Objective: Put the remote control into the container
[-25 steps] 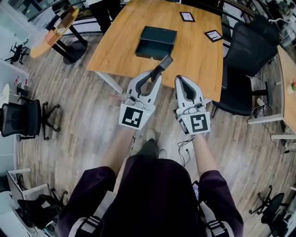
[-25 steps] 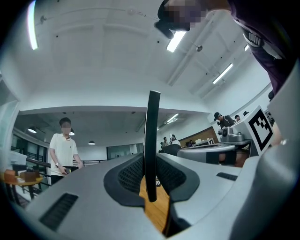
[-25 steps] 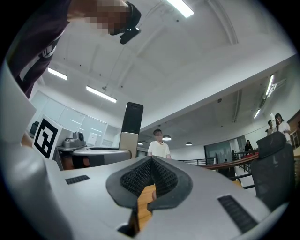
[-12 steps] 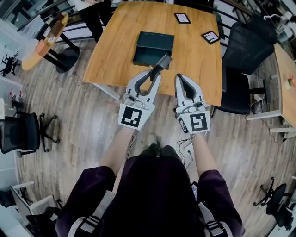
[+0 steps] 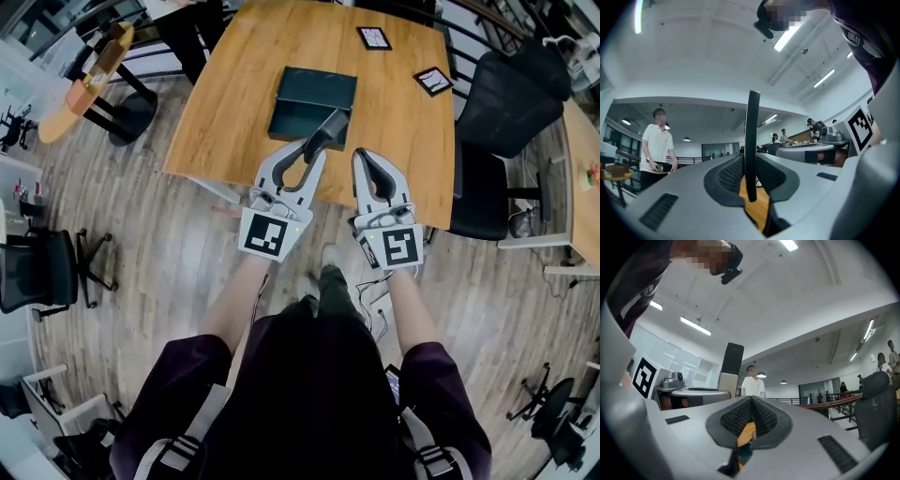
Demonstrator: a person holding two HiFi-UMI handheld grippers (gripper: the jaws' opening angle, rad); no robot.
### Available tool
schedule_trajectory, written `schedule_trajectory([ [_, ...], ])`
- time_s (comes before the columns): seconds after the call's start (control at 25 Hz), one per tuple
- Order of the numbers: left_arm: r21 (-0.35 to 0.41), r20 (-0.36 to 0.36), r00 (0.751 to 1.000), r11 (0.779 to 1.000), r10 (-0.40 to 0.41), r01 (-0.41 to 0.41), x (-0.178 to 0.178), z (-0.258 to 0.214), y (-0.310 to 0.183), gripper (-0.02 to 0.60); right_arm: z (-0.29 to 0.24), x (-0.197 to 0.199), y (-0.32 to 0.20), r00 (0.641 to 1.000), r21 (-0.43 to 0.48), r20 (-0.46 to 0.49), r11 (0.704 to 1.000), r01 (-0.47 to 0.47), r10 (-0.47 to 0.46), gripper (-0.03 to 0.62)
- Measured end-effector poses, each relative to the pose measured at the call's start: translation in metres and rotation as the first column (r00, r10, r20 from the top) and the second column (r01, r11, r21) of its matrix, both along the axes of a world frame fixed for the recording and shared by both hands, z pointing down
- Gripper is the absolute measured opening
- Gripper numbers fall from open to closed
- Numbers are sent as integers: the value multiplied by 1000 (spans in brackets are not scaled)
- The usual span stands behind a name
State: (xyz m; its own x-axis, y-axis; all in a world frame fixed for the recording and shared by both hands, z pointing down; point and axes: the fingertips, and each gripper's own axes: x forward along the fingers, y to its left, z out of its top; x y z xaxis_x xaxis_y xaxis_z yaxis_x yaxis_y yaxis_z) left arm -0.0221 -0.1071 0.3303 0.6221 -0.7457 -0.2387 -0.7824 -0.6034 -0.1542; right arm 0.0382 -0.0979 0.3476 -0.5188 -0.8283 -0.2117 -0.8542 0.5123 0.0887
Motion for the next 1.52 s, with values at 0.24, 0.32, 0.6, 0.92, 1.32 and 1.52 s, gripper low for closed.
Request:
schedule_trajectory([
  [0.24,-9,8,1000,1000,-13,13,12,7,-44,75,5,10,-48,1000,-9,9,1000,18,-18,18],
  [0.32,-11,0,1000,1000,-18,18,17,8,-61,75,7,15,-65,1000,-12,6,1000,24,-24,18],
  [0.6,-16,4,999,999,-43,43,36,9,-107,75,8,40,-114,999,-19,19,999,40,-39,18],
  [0.92,-40,17,999,999,-35,36,23,28,-143,75,25,26,-150,999,-48,45,998,31,-28,18],
  [1.32,-101,-2,1000,995,15,-15,-8,73,-191,75,80,-8,-192,996,-129,74,991,-42,52,18],
  [1.52,-81,83,996,996,42,-36,-14,89,-202,75,91,-19,-202,995,-147,70,987,-60,71,18],
])
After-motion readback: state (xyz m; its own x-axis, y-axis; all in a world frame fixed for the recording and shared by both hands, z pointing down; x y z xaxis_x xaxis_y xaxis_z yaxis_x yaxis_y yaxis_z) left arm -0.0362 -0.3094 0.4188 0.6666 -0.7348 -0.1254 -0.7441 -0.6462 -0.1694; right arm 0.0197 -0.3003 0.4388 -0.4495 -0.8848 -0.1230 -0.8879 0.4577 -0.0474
